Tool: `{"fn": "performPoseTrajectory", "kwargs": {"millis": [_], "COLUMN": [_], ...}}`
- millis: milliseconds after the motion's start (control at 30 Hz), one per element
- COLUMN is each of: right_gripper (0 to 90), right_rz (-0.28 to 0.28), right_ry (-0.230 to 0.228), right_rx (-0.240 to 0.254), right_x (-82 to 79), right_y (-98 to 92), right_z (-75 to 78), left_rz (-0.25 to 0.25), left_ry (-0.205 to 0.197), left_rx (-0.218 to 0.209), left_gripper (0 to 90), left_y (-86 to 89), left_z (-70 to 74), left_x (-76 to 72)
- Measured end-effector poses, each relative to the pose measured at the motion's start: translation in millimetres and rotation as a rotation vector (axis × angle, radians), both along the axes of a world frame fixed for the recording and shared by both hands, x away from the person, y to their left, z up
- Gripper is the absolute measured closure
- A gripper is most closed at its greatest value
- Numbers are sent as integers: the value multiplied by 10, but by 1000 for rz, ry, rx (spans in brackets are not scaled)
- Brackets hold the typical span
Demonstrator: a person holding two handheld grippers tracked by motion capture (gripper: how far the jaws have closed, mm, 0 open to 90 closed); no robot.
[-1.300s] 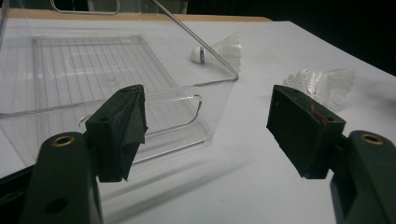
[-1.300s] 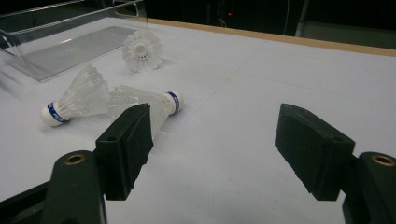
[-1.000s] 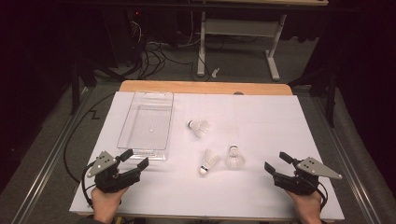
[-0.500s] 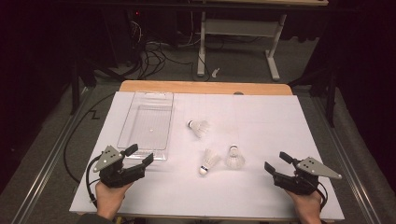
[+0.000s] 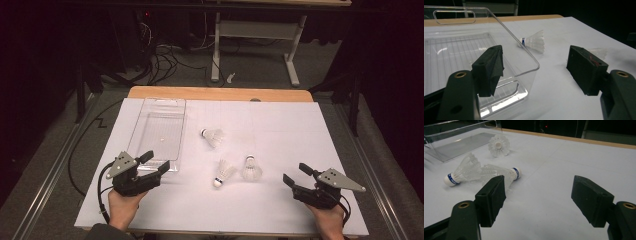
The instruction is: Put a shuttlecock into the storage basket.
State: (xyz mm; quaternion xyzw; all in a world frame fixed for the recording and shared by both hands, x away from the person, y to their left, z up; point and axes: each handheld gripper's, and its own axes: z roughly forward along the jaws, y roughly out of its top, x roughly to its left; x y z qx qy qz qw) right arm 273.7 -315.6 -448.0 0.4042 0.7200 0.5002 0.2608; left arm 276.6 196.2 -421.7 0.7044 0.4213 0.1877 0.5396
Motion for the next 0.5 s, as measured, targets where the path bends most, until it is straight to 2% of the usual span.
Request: {"fn": "performPoseTrajectory", "kwargs": {"millis": [167, 500], "right_gripper": [278, 279], "right_rz": [2, 6], "right_ry": [7, 12], "right_rx": [3, -1], "right_x": [11, 20], "right_y": [4, 7], "right_z": [-8, -15], "left_rz": [-20, -35], "left_ry": [7, 18], "left_rx": [28, 31], "left_gripper": [303, 306], "left_y": [-39, -87], "left_z": [11, 8], "left_x": [44, 105]}}
